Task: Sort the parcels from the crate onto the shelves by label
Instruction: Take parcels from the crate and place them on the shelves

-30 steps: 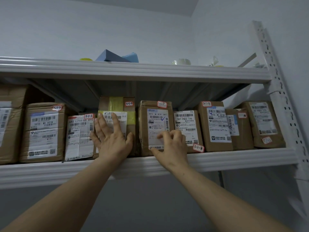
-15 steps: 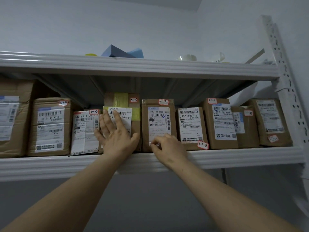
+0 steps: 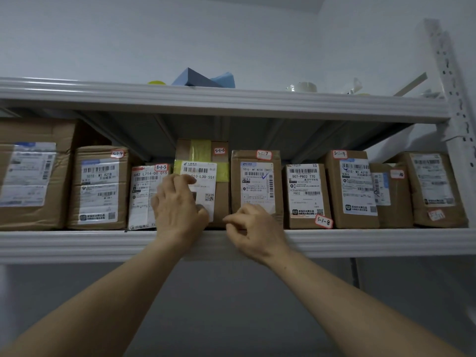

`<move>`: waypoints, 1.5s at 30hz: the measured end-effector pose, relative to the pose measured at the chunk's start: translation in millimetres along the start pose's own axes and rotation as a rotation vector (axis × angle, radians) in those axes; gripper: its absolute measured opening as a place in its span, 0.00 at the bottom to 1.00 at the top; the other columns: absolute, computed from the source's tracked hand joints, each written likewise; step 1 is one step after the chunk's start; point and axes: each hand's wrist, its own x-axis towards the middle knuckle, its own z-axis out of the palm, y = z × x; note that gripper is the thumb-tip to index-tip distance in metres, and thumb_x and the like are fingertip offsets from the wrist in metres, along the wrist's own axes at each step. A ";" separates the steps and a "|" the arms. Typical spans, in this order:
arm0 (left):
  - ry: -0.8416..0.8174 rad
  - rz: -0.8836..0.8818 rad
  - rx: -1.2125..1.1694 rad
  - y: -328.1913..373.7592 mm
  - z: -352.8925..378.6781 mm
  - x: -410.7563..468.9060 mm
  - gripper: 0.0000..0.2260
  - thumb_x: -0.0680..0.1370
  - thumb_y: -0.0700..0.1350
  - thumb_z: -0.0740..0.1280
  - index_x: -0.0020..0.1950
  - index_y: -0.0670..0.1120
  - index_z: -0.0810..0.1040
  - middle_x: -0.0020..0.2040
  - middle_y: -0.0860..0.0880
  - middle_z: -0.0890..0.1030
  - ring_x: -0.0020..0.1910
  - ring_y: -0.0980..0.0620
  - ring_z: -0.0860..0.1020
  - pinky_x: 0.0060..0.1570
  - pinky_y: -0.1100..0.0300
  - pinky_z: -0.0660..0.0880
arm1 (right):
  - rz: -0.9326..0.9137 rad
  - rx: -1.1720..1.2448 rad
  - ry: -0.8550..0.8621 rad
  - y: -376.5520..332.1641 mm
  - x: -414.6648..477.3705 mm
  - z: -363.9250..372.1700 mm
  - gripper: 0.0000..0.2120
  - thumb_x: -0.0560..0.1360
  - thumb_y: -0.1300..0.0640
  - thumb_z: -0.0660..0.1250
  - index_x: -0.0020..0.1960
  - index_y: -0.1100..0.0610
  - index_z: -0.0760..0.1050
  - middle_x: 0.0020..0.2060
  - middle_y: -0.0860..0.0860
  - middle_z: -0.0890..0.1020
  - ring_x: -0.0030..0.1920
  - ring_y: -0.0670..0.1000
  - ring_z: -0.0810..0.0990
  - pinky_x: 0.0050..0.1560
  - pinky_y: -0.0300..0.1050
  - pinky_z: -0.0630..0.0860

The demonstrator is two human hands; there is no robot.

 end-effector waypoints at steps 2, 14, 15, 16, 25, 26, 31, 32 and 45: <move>0.020 0.037 -0.019 -8.2 -9.5 -0.7 0.12 0.74 0.35 0.62 0.54 0.45 0.76 0.53 0.45 0.78 0.51 0.46 0.73 0.47 0.55 0.67 | -0.041 -0.061 -0.054 -7.7 -0.4 4.6 0.25 0.70 0.46 0.53 0.58 0.52 0.81 0.49 0.52 0.77 0.53 0.51 0.73 0.50 0.42 0.67; -0.209 0.049 0.120 -25.2 -26.0 -20.7 0.14 0.77 0.38 0.59 0.51 0.49 0.84 0.52 0.46 0.82 0.54 0.45 0.76 0.49 0.59 0.69 | -0.034 -0.181 -0.117 -20.2 3.8 8.5 0.18 0.77 0.46 0.59 0.64 0.49 0.76 0.52 0.50 0.75 0.55 0.50 0.71 0.56 0.45 0.69; -0.209 0.051 0.114 -25.5 -26.3 -21.0 0.14 0.77 0.38 0.59 0.52 0.49 0.84 0.52 0.45 0.82 0.54 0.45 0.76 0.50 0.59 0.69 | -0.030 -0.187 -0.122 -20.7 4.4 8.1 0.19 0.77 0.46 0.59 0.64 0.49 0.76 0.52 0.50 0.75 0.55 0.50 0.71 0.56 0.45 0.68; -0.211 0.054 0.108 -26.2 -25.8 -21.8 0.14 0.77 0.38 0.59 0.52 0.49 0.84 0.52 0.45 0.82 0.54 0.45 0.76 0.50 0.58 0.69 | -0.027 -0.192 -0.127 -21.2 4.7 7.7 0.19 0.77 0.45 0.58 0.64 0.49 0.76 0.52 0.50 0.75 0.55 0.50 0.71 0.57 0.45 0.68; -0.186 0.091 0.046 -25.6 -24.9 -19.9 0.14 0.76 0.36 0.59 0.55 0.42 0.82 0.53 0.44 0.83 0.56 0.43 0.76 0.52 0.55 0.69 | -0.019 -0.230 -0.155 -24.3 5.6 7.2 0.19 0.77 0.44 0.59 0.61 0.51 0.78 0.52 0.50 0.74 0.55 0.50 0.71 0.56 0.44 0.67; -0.197 0.083 0.056 -25.7 -25.0 -19.8 0.14 0.76 0.36 0.60 0.57 0.43 0.81 0.55 0.45 0.82 0.57 0.44 0.75 0.53 0.56 0.68 | -0.018 -0.229 -0.155 -24.4 5.5 7.1 0.19 0.76 0.44 0.59 0.61 0.51 0.79 0.52 0.50 0.74 0.55 0.50 0.71 0.56 0.44 0.67; -0.218 0.065 0.079 -24.3 -25.7 -19.9 0.15 0.78 0.37 0.59 0.59 0.46 0.80 0.57 0.47 0.81 0.59 0.46 0.74 0.54 0.58 0.68 | -0.009 -0.233 -0.158 -24.6 5.4 6.8 0.19 0.76 0.44 0.59 0.61 0.51 0.78 0.52 0.50 0.74 0.55 0.50 0.71 0.56 0.44 0.67; -0.226 0.060 0.085 -24.1 -26.1 -20.0 0.15 0.78 0.38 0.58 0.59 0.46 0.80 0.57 0.47 0.81 0.59 0.46 0.74 0.54 0.58 0.67 | -0.012 -0.231 -0.152 -24.9 5.3 6.6 0.19 0.76 0.44 0.59 0.61 0.50 0.78 0.52 0.50 0.74 0.55 0.50 0.70 0.55 0.44 0.67; -0.295 0.057 0.120 -21.6 -39.7 -32.4 0.14 0.79 0.39 0.58 0.60 0.46 0.78 0.57 0.47 0.79 0.59 0.47 0.72 0.53 0.55 0.69 | -0.005 -0.235 0.012 -24.2 -21.0 27.8 0.34 0.64 0.39 0.50 0.61 0.55 0.76 0.51 0.53 0.76 0.54 0.57 0.74 0.56 0.51 0.69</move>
